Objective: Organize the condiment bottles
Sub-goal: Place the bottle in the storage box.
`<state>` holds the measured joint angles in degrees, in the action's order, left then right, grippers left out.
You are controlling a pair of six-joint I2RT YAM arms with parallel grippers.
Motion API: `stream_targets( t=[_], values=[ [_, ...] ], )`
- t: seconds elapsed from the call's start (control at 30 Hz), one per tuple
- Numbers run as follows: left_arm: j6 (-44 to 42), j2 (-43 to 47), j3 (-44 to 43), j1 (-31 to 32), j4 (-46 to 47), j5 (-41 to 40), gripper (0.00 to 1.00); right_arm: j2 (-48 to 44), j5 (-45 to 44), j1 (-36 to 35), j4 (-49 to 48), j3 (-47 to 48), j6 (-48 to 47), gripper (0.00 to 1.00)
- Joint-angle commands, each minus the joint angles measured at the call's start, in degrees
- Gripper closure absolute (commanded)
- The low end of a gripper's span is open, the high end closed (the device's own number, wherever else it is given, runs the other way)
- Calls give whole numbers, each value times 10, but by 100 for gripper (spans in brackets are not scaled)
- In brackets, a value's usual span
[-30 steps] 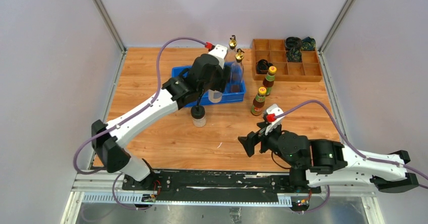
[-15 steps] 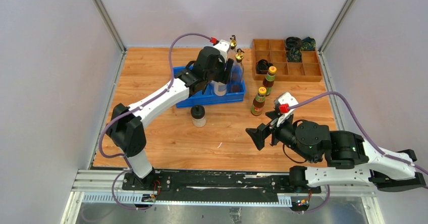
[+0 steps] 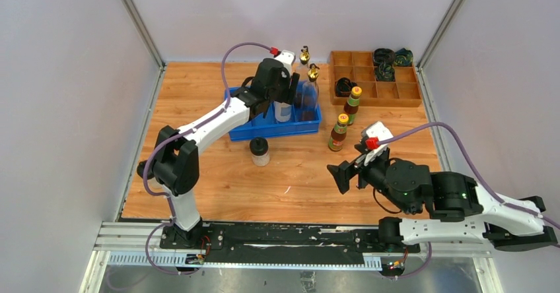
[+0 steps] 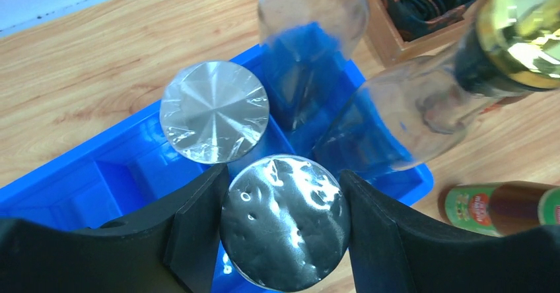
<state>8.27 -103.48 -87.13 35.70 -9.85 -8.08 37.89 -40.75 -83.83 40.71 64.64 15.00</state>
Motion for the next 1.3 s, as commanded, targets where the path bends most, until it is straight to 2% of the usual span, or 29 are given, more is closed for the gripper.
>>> stream_targets(
  t=[0.0,0.1,0.13,0.2,0.27,0.5,0.6,0.8,0.93,1.27],
  values=[
    [-4,2,-14,-8,22,-6,38,38,-136,5,26,2,1,2],
    [1,8,2,-8,31,-5,38,71,-273,8,25,16,-14,0],
    [2,9,4,-8,32,-4,38,81,-280,17,6,25,-35,0],
    [1,10,7,-8,31,-5,38,89,-212,73,-57,27,-108,0],
    [-1,9,9,-8,29,-5,38,88,-86,176,-91,27,-132,0],
    [-2,13,24,-8,35,-10,38,116,200,461,-114,9,-100,0],
    [0,13,30,-8,38,-11,38,125,264,558,-125,-18,-80,0],
    [-1,10,45,-11,64,-3,37,87,333,713,-134,-93,-69,0],
    [4,1,47,-21,77,6,37,51,352,767,-112,-112,-80,0],
    [-3,-38,15,-32,69,13,33,22,366,771,-100,-130,-74,0]
  ],
)
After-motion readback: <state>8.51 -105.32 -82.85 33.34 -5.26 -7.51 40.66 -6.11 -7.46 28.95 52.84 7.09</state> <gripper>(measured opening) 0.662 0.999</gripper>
